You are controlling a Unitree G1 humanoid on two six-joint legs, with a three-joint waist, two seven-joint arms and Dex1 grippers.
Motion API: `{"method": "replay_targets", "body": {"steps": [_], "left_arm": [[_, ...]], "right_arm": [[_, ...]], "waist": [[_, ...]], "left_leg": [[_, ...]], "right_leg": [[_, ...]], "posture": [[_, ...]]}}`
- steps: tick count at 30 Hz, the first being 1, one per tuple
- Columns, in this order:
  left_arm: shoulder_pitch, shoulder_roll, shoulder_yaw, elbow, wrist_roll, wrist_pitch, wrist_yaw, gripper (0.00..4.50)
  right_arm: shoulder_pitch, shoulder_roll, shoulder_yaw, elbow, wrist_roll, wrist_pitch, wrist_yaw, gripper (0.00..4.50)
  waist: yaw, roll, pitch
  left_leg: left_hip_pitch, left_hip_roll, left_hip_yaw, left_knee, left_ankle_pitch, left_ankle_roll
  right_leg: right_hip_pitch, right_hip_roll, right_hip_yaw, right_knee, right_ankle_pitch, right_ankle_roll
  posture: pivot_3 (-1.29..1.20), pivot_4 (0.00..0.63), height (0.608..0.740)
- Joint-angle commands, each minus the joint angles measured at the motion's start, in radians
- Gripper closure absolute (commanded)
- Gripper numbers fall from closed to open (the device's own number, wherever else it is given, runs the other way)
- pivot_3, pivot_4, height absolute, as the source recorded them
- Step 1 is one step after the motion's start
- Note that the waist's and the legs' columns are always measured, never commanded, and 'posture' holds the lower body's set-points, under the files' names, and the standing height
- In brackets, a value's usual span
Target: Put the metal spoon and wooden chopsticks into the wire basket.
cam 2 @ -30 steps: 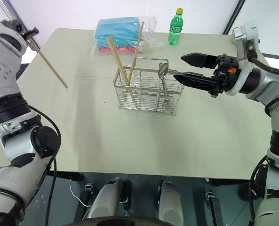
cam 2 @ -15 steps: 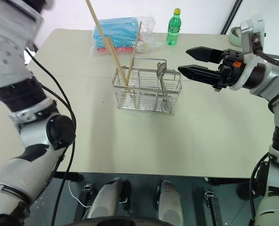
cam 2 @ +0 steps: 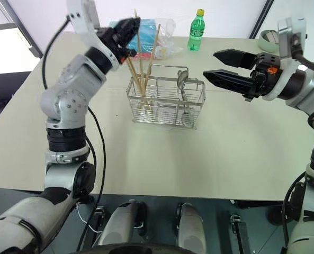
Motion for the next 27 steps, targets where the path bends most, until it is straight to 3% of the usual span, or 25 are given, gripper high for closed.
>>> {"method": "replay_targets", "body": {"steps": [1, 4, 8, 10, 17, 23, 27], "left_arm": [[-0.004, -0.013, 0.003, -0.084, -0.032, -0.012, -0.004, 1.47], [-0.011, -0.002, 0.023, -0.106, -0.058, 0.011, 0.002, 0.04], [-0.062, 0.085, 0.075, -0.107, -0.114, 0.090, -0.009, 0.04], [-0.091, 0.199, 0.087, -0.098, -0.147, 0.158, -0.081, 0.04], [0.041, 0.794, 0.017, -0.117, -0.138, 0.164, -0.683, 0.04], [0.211, 1.006, 0.032, -0.139, -0.133, 0.125, -0.932, 0.04], [0.264, 1.021, 0.037, -0.164, -0.122, 0.095, -0.950, 0.04]], "right_arm": [[-0.002, -0.009, -0.038, -0.031, 0.018, -0.008, -0.007, 0.46], [-0.006, -0.008, -0.031, -0.022, 0.012, -0.013, -0.006, 0.46], [-0.009, -0.016, -0.020, 0.001, -0.009, -0.027, 0.010, 0.46], [-0.005, -0.026, -0.012, 0.020, -0.028, -0.041, 0.027, 0.46], [0.031, -0.098, 0.039, 0.133, -0.146, -0.125, 0.147, 0.46], [0.059, -0.130, 0.045, 0.207, -0.193, -0.158, 0.219, 0.46], [0.074, -0.138, 0.044, 0.216, -0.201, -0.165, 0.251, 0.46]], "waist": [[0.000, 0.000, 0.000], [0.000, 0.000, 0.000], [-0.001, 0.000, 0.000], [-0.004, 0.000, 0.000], [-0.026, 0.002, 0.000], [-0.028, 0.003, 0.000], [-0.027, 0.003, 0.001]], "left_leg": [[0.000, 0.000, 0.000, 0.000, 0.000, 0.000], [0.000, 0.000, 0.000, 0.000, -0.001, 0.001], [0.000, 0.000, 0.000, 0.000, -0.001, 0.001], [0.000, 0.001, 0.000, 0.000, -0.001, 0.001], [-0.001, 0.001, 0.002, -0.002, 0.002, -0.003], [-0.002, 0.001, 0.001, -0.002, -0.001, -0.001], [-0.002, 0.001, 0.001, -0.003, 0.000, -0.002]], "right_leg": [[0.000, 0.000, 0.000, 0.000, 0.000, 0.000], [0.000, 0.000, 0.000, 0.000, 0.000, 0.000], [0.000, 0.000, 0.000, 0.000, 0.000, 0.000], [-0.001, 0.001, 0.000, 0.001, 0.000, 0.000], [-0.003, 0.002, 0.001, 0.000, -0.001, -0.001], [-0.004, 0.001, 0.001, -0.001, -0.002, -0.003], [-0.006, 0.001, 0.001, 0.000, -0.003, -0.005]], "posture": [[0.00, 0.150, 0.707], [0.00, 0.150, 0.707], [0.00, 0.150, 0.707], [0.00, 0.150, 0.707], [0.00, 0.150, 0.707], [0.00, 0.150, 0.707], [0.00, 0.150, 0.707]]}}
